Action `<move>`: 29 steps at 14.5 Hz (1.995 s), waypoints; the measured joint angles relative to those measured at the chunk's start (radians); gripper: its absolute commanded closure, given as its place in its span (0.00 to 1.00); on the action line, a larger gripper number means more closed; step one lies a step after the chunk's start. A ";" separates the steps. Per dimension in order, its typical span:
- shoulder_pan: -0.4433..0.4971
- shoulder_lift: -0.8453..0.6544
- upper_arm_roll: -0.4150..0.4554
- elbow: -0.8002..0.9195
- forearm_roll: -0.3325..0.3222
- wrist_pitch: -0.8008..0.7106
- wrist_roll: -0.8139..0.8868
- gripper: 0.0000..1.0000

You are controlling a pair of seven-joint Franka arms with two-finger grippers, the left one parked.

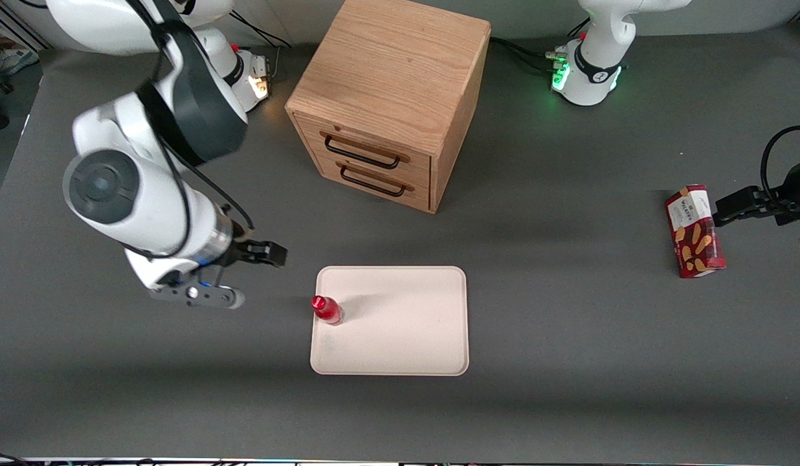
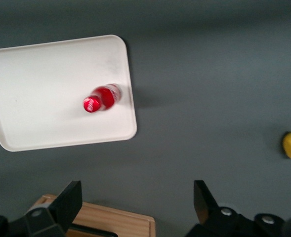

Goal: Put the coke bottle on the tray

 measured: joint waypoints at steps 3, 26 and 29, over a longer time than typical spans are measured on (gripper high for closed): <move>-0.060 -0.159 0.002 -0.144 0.000 -0.010 -0.101 0.00; -0.338 -0.524 -0.122 -0.590 0.018 0.081 -0.533 0.00; -0.332 -0.525 -0.115 -0.590 0.020 0.081 -0.534 0.00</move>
